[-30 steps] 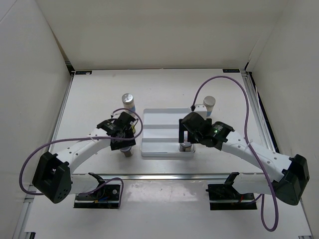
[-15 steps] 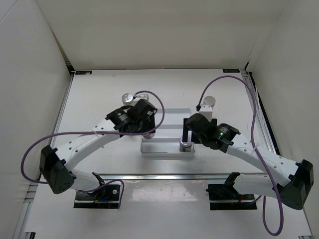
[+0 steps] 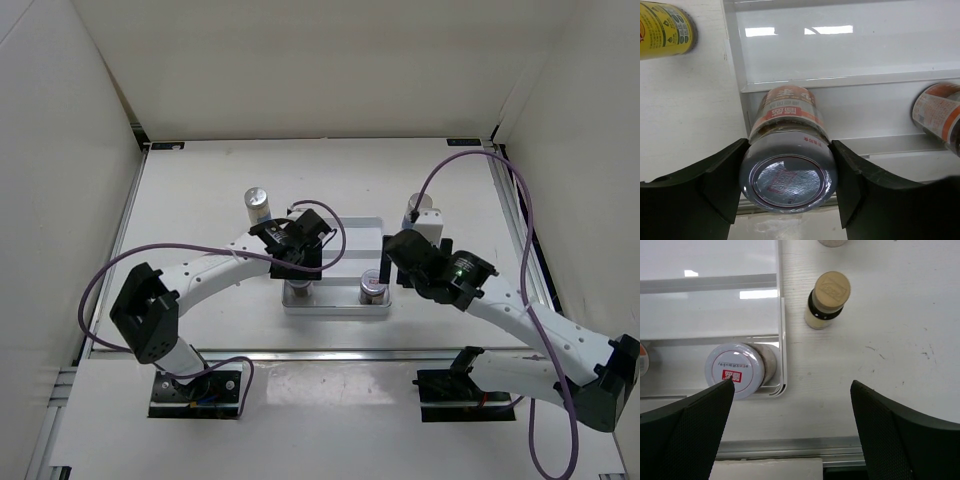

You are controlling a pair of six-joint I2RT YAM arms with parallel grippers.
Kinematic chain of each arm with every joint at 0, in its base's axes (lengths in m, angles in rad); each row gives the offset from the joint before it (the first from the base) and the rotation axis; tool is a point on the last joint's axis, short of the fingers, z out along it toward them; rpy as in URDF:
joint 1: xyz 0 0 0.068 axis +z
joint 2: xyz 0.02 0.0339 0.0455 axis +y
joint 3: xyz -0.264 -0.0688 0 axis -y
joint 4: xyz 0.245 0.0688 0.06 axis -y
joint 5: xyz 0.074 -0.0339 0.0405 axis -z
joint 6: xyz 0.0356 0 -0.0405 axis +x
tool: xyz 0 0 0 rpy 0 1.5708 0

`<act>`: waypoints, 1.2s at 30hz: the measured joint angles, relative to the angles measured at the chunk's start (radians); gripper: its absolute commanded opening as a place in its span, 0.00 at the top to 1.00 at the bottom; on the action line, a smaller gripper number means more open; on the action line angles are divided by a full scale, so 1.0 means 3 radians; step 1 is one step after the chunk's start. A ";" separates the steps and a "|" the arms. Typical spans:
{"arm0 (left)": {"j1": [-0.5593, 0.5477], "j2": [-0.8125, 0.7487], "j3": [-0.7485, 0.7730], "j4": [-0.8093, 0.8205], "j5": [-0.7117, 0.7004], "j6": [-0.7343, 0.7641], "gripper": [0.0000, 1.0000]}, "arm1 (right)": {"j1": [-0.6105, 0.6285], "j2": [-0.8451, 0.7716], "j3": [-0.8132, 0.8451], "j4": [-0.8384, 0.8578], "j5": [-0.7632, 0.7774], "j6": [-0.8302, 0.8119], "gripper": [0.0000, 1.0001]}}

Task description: Organize the condiment bottles

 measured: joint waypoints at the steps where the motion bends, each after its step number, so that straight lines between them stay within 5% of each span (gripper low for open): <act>1: -0.0003 0.0001 0.0000 0.0006 0.0008 -0.0001 0.21 | -0.0031 0.0000 -0.0001 -0.0013 0.0010 -0.0005 0.00; 17: -0.0023 0.0025 0.0005 0.0013 0.0048 -0.0039 0.17 | -0.0793 0.0247 0.0116 0.0011 -0.0131 -0.0418 0.00; 36: -0.0272 -0.0188 -0.0150 -0.0280 0.0209 -0.0230 0.12 | -0.0835 0.0266 0.0118 0.0043 -0.0306 -0.0468 0.00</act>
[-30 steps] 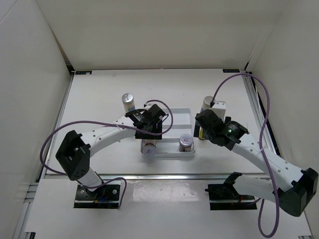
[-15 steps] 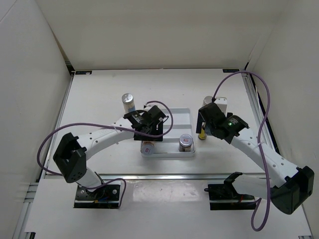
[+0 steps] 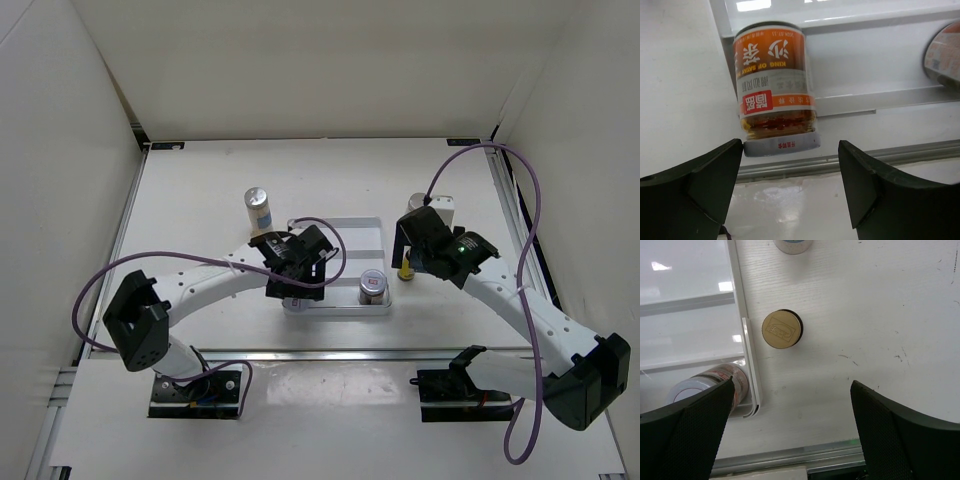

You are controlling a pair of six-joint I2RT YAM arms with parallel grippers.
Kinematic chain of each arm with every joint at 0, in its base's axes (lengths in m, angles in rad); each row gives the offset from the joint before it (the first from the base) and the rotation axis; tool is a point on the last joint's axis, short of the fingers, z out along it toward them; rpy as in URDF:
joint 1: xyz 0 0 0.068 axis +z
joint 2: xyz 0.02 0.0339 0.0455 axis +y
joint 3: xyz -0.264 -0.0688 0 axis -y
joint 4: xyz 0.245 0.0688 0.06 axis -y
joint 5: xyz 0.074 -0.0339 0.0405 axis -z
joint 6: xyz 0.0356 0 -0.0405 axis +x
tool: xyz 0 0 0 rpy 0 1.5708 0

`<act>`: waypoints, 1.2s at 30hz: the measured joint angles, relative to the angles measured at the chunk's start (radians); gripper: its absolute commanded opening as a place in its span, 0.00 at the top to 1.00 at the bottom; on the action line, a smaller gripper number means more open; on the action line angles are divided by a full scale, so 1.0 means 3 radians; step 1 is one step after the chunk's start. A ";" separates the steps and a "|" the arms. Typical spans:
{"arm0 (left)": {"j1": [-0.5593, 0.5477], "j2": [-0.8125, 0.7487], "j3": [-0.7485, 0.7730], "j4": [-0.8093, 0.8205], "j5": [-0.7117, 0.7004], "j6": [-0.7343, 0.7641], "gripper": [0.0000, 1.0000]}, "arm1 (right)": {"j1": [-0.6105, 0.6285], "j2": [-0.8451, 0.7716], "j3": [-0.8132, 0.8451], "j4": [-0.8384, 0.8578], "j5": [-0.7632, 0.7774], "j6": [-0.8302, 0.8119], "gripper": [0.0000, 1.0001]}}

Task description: Organize the condiment bottles

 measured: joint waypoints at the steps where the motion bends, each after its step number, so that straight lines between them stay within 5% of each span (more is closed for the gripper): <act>1: -0.0003 0.0000 -0.0019 -0.0017 0.0010 -0.0015 0.12 | 0.0000 0.0000 0.0000 0.0004 0.0000 0.0000 0.00; 13: -0.0023 0.0027 -0.0052 -0.0071 0.0027 -0.0064 0.21 | 0.0000 0.0000 -0.0008 0.0031 -0.0061 0.0008 0.00; 24: -0.0033 0.0098 -0.0050 -0.0056 -0.0023 -0.0019 0.49 | 0.0000 -0.0008 -0.0064 0.0039 -0.0085 0.0015 0.00; 36: -0.0053 -0.0094 -0.0034 -0.0074 -0.0085 -0.0010 0.56 | 0.0000 -0.0056 -0.0123 0.0050 -0.0097 0.0015 0.00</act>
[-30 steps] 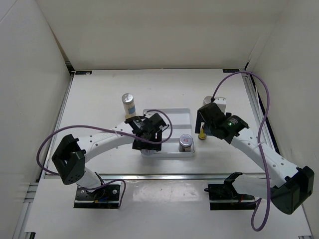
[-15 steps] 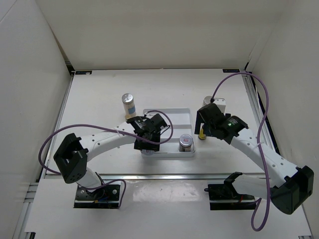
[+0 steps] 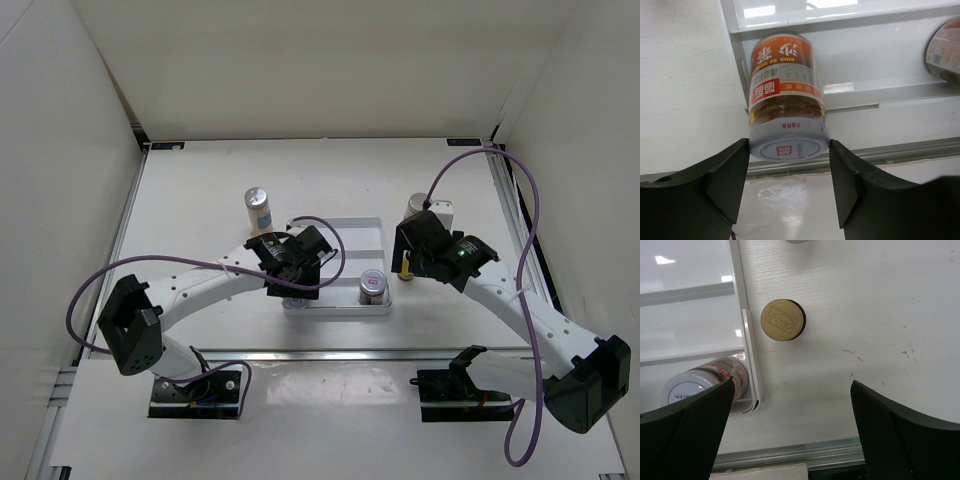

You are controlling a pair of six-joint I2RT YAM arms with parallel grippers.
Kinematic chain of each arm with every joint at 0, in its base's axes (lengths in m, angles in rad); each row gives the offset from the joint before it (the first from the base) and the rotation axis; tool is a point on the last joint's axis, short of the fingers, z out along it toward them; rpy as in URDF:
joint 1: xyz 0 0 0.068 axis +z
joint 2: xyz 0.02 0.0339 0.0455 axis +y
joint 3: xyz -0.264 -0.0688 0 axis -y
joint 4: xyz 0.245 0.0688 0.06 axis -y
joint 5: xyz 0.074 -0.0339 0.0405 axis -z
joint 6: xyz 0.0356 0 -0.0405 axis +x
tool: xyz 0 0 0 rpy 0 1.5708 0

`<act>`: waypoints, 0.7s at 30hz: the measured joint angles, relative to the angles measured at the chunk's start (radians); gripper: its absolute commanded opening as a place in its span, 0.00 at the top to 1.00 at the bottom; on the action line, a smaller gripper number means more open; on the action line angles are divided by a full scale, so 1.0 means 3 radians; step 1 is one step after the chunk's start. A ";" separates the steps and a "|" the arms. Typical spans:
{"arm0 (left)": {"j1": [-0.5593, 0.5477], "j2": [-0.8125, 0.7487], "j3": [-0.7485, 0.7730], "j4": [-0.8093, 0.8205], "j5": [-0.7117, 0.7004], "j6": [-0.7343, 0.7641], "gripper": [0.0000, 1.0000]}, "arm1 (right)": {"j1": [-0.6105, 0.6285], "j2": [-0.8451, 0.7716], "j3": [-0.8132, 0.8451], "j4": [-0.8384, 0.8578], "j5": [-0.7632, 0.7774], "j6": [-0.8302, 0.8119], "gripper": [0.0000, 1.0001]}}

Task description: Organize the condiment bottles

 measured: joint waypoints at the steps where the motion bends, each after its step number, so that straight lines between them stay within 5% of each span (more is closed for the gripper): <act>1: -0.0001 -0.0015 0.0022 -0.0014 -0.0015 0.0001 0.56 | 0.0000 0.0000 -0.0010 0.0001 -0.0001 0.0000 0.00; 11: -0.0006 -0.0022 0.0360 -0.0104 -0.0085 0.0033 0.53 | 0.0000 -0.0001 -0.0017 0.0001 -0.0013 0.0000 0.00; 21: -0.0006 0.0011 0.0418 -0.0203 -0.0228 0.0055 0.37 | 0.0000 -0.0001 -0.0017 0.0003 -0.0019 -0.0005 0.00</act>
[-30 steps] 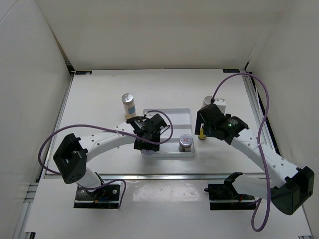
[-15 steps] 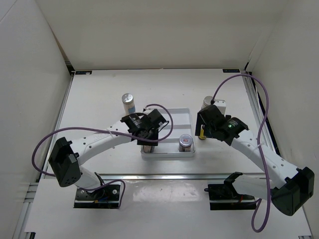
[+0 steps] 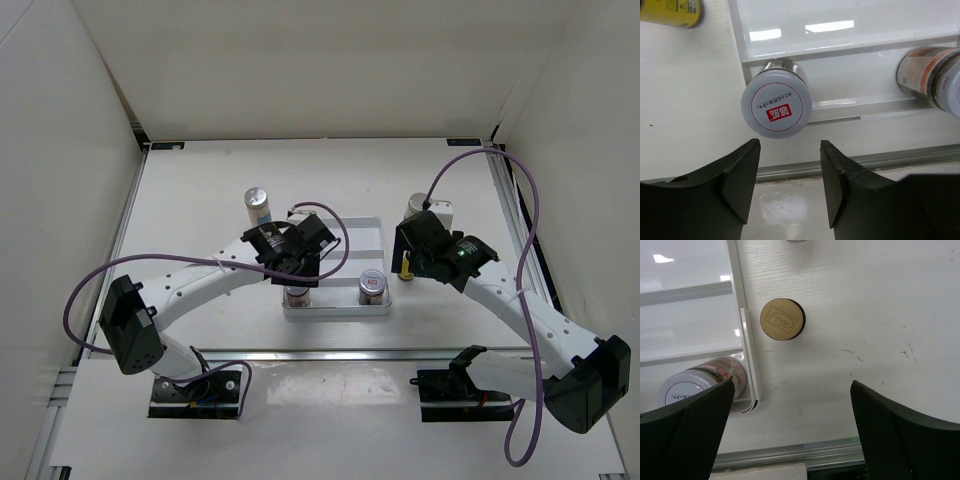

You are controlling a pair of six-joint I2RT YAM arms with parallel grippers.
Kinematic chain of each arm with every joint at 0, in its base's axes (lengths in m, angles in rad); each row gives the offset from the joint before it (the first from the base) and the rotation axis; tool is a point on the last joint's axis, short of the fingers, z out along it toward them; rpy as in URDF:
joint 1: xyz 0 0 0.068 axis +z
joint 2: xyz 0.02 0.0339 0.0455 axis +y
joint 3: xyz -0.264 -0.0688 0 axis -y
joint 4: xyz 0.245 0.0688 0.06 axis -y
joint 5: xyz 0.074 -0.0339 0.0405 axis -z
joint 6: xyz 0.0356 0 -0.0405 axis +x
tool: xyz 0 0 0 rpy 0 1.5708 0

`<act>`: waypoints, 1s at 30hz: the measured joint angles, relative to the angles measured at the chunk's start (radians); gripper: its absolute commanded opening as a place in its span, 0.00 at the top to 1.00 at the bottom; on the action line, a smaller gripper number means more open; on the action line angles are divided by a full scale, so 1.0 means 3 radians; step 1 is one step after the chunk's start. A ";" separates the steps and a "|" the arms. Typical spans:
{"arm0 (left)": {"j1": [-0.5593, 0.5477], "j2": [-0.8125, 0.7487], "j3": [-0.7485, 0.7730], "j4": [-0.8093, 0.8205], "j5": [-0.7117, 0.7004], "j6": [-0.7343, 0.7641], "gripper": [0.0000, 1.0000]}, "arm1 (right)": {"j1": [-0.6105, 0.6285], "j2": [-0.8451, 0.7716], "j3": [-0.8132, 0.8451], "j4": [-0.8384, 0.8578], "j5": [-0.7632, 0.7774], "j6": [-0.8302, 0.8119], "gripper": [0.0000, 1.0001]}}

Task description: Organize the condiment bottles

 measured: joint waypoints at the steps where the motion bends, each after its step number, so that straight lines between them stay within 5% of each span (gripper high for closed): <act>1: 0.0000 -0.0005 0.0024 -0.0020 -0.0029 0.0009 0.35 | 0.0000 0.0000 0.0000 0.0001 0.0014 -0.0010 0.00; 10: -0.0064 -0.0570 0.0163 -0.0051 -0.0795 0.0209 0.00 | -0.0104 0.0109 0.0145 0.0034 0.0201 -0.0326 0.00; 16: 0.0131 -0.1011 0.0271 -0.0038 -0.1325 0.0510 0.00 | -0.0370 0.0366 0.0233 0.0228 0.0078 -0.0514 0.02; 24: 0.0749 -0.1432 -0.0164 0.0168 -0.1629 0.0814 0.00 | -0.0455 0.0567 0.0233 0.0524 -0.0308 -0.0665 0.29; 30: 0.1134 -0.1623 -0.0530 0.0310 -0.1502 0.0945 0.00 | -0.0477 0.0701 0.0233 0.0590 -0.0495 -0.0685 0.38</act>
